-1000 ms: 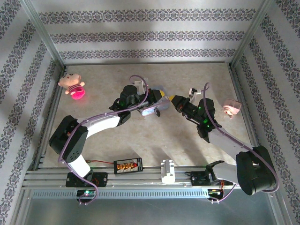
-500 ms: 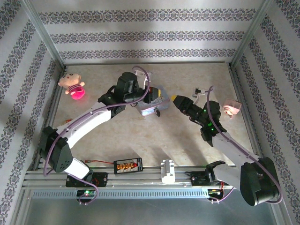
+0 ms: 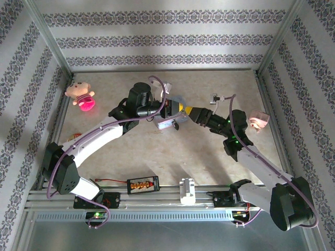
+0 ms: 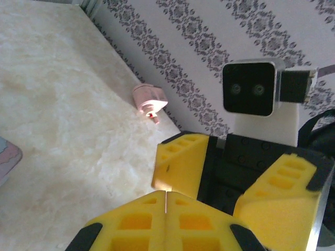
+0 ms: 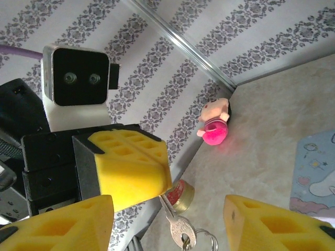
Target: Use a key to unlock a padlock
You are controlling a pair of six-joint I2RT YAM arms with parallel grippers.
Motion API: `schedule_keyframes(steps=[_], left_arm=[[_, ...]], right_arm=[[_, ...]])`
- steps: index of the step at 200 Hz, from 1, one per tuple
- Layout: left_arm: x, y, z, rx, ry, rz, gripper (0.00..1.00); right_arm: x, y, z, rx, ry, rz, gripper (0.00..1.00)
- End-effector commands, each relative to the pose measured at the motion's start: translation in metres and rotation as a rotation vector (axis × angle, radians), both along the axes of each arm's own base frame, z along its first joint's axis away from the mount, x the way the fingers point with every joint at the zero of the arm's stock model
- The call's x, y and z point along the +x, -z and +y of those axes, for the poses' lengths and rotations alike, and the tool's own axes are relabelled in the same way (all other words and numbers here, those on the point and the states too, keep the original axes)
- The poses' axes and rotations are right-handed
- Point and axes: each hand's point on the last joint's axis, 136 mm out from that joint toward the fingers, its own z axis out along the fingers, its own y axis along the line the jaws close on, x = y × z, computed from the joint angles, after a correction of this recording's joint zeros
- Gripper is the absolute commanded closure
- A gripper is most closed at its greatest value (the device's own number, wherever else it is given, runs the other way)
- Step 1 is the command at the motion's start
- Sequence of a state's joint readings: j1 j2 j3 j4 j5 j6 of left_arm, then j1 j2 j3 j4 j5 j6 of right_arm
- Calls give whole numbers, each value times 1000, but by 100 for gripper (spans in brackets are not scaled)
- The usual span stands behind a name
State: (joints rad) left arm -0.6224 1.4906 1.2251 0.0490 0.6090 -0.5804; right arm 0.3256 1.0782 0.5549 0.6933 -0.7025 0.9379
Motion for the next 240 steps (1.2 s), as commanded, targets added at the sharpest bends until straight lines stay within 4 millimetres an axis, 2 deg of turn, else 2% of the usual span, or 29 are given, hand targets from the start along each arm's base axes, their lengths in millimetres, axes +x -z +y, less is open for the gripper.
schedule_keyframes(steps=[1,74,240], left_arm=[[-4,-18,-7,-102,23,-4,100],[4,-22,-4,-171,-13,14,100],[18,-16,10,-211,-76,36,100]], right_arm=[[-5,-15,9,4,-52,-72,45],[-7,-19,15,28,-75,-83,62],[-6,-17,13,45,-69,-66,85]])
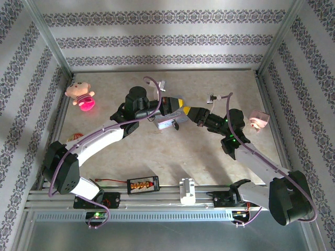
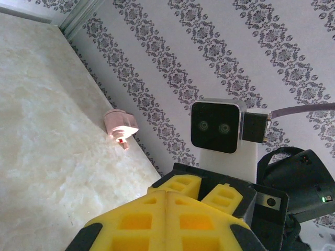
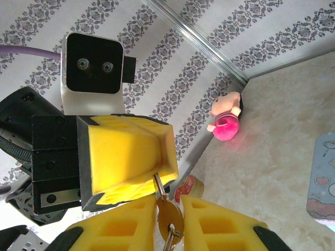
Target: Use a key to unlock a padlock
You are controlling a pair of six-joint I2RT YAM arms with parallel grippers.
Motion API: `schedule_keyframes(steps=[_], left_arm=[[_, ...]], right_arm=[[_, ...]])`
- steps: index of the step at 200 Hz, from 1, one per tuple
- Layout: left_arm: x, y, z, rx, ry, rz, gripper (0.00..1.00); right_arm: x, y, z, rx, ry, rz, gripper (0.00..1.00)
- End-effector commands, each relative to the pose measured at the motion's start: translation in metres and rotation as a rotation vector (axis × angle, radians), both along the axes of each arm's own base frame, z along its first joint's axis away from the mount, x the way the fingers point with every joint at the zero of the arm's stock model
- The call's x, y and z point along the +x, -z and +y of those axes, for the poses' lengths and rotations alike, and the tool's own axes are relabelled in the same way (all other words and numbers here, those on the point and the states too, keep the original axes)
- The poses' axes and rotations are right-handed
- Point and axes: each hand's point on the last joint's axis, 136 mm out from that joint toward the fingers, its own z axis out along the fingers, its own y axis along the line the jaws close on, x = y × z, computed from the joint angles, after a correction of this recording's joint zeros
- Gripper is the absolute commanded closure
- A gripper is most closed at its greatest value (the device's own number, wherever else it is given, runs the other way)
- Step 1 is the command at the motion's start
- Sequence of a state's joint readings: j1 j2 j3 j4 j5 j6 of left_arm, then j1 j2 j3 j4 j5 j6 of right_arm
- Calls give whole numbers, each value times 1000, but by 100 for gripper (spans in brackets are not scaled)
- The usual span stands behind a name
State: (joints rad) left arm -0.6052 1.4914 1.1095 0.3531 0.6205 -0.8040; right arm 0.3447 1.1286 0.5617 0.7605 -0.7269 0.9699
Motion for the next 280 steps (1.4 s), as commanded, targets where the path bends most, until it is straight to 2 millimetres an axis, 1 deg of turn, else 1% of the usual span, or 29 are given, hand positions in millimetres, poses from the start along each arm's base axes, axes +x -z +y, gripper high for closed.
schedule_keyframes(steps=[1,12,35,50,86,89,93,94,100,103,106,120,127,129,134,138,153,172,182,184,193,211,220,221,224,239,255,280], left_arm=[[9,-5,9,-27,-35,-17,100],[10,-5,9,-28,-41,-14,100],[13,0,13,-29,-57,-1,100],[15,0,15,-35,-69,2,100],[24,10,20,-50,-110,40,99],[24,10,20,-52,-112,42,92],[25,10,20,-57,-116,46,80],[25,10,20,-59,-117,46,78],[26,11,21,-65,-128,50,53],[27,11,22,-67,-134,52,44],[28,13,23,-67,-142,55,38],[30,15,28,-52,-182,55,17],[33,19,33,-31,-214,59,2],[34,19,34,-26,-225,57,0],[36,23,38,-8,-257,60,1],[37,26,42,6,-284,61,1],[43,42,57,80,-403,89,1],[44,72,74,205,-522,151,1],[41,86,77,265,-558,170,0],[41,88,77,275,-563,171,2],[38,99,75,321,-575,178,10],[33,120,62,367,-570,200,18],[30,132,55,376,-559,232,18],[30,132,54,376,-558,234,18],[29,137,52,381,-553,245,18],[25,159,41,409,-530,292,18],[21,183,34,463,-538,323,17],[16,212,36,547,-617,342,18]], right_arm=[[-6,-17,2,25,-22,-70,86],[-6,-17,2,26,-22,-70,88],[-7,-19,1,30,-20,-74,100],[-8,-19,0,32,-17,-74,100],[-10,-18,-2,33,-13,-75,100],[-10,-17,-2,33,-11,-71,100],[-9,-17,-3,34,-6,-68,100],[-9,-16,-3,33,-6,-67,100],[-8,-15,-5,35,3,-58,100],[-8,-14,-6,36,7,-53,100],[-7,-12,-7,36,12,-45,100],[0,-1,-16,33,59,8,100],[4,8,-21,27,87,47,100],[5,9,-22,26,94,55,100],[7,14,-25,26,109,70,100],[9,22,-28,17,125,105,100],[12,43,-35,-7,165,174,100],[12,73,-43,-64,218,262,100],[9,85,-46,-81,238,291,100],[9,88,-47,-84,243,299,100],[7,99,-51,-99,263,328,100],[1,124,-61,-143,318,405,100],[-1,133,-66,-161,345,431,100],[-3,139,-67,-168,346,445,100],[-6,148,-69,-178,354,465,100],[-13,167,-76,-202,383,514,100],[-20,181,-80,-216,397,546,100],[-28,195,-84,-229,406,571,100]])
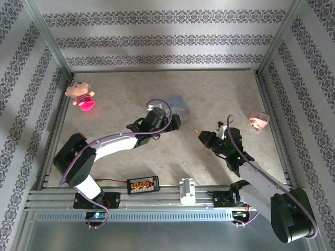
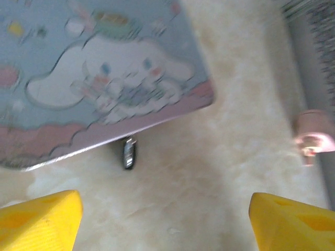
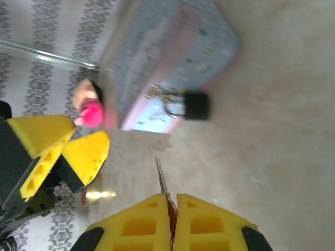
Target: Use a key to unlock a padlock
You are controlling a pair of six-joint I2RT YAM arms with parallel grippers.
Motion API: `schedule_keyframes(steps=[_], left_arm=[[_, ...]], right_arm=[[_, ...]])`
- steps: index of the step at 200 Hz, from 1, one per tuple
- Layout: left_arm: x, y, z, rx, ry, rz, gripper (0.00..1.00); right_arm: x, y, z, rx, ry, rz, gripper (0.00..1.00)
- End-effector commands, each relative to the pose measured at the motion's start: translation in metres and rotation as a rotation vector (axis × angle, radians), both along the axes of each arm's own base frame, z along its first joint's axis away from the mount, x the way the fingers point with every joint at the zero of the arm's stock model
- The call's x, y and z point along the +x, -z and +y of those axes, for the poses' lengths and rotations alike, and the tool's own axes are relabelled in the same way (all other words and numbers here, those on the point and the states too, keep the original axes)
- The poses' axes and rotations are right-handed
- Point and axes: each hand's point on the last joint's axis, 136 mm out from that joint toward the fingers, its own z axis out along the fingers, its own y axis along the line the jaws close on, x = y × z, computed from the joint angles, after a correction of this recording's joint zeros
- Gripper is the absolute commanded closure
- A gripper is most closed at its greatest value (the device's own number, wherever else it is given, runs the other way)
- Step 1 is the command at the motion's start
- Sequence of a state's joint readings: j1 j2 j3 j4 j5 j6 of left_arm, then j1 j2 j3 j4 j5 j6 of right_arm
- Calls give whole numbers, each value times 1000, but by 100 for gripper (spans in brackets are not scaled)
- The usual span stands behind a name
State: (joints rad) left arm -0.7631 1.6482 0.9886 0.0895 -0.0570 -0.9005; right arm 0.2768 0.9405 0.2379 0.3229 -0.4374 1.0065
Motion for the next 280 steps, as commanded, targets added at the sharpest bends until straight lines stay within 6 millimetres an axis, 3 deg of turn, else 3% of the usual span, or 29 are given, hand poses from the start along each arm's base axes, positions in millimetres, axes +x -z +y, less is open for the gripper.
schedule_keyframes(steps=[1,22,91,155,181,202,280], left_arm=[[-5,20,7,85,-94,25,18],[-7,34,9,144,-156,28,28],[6,66,-30,87,-138,-54,47],[29,69,-44,129,-130,-135,49],[36,78,-31,222,-177,-104,38],[43,83,-13,290,-219,-84,37],[69,75,35,451,-253,-77,22]], right_arm=[[-4,14,-10,-37,38,18,100],[-6,20,-13,-51,50,28,100],[-3,25,-14,-71,47,35,100],[0,18,-13,-72,38,7,100],[1,16,-13,-70,38,2,100],[2,14,-13,-66,37,-2,100],[5,11,-14,-63,38,-10,100]])
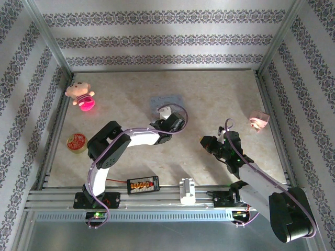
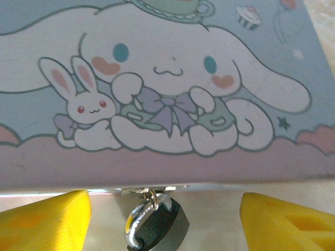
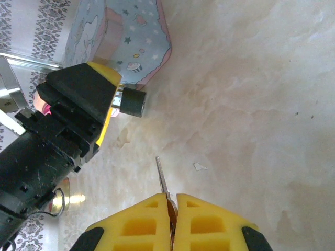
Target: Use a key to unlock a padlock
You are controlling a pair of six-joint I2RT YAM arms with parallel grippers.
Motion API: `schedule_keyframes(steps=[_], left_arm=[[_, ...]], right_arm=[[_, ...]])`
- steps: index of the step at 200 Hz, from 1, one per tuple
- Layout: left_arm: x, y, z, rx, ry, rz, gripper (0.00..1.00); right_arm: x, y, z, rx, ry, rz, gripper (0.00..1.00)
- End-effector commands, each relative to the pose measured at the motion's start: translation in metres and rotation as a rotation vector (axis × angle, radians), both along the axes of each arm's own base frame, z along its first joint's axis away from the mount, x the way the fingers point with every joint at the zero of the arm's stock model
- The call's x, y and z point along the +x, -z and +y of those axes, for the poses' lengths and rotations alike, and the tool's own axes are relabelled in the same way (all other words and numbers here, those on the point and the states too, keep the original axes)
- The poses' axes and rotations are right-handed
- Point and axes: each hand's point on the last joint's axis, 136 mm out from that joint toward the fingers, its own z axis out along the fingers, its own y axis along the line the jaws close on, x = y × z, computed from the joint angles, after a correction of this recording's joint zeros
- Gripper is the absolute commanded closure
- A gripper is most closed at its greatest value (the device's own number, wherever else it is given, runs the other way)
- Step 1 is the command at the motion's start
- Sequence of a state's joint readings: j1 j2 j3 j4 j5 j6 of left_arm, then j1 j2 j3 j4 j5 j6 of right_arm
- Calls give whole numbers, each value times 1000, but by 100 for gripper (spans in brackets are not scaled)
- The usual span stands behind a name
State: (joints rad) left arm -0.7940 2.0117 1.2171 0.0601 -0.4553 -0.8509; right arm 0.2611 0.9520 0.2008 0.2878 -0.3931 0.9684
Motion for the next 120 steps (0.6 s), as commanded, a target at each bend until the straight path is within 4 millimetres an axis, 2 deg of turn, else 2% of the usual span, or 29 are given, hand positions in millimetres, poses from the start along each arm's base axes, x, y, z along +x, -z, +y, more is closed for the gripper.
schedule_keyframes(steps=[1,10,35,53,71,89,109,120], left_arm=[[6,3,26,108,-28,19,21],[6,1,25,109,-14,19,18],[5,2,16,92,32,30,17],[3,9,11,96,58,66,16],[3,19,8,130,75,106,10],[6,27,7,169,83,131,9],[12,27,7,194,73,124,16],[14,26,9,212,60,116,24]], right_arm=[[10,-17,0,4,-3,-62,100],[11,-17,0,4,-2,-62,100],[10,-17,-1,4,3,-63,100],[11,-17,-1,6,5,-63,100],[11,-18,-2,6,7,-66,100],[11,-18,-2,6,7,-67,100],[11,-19,-2,10,8,-70,100],[10,-19,-2,11,9,-70,100]])
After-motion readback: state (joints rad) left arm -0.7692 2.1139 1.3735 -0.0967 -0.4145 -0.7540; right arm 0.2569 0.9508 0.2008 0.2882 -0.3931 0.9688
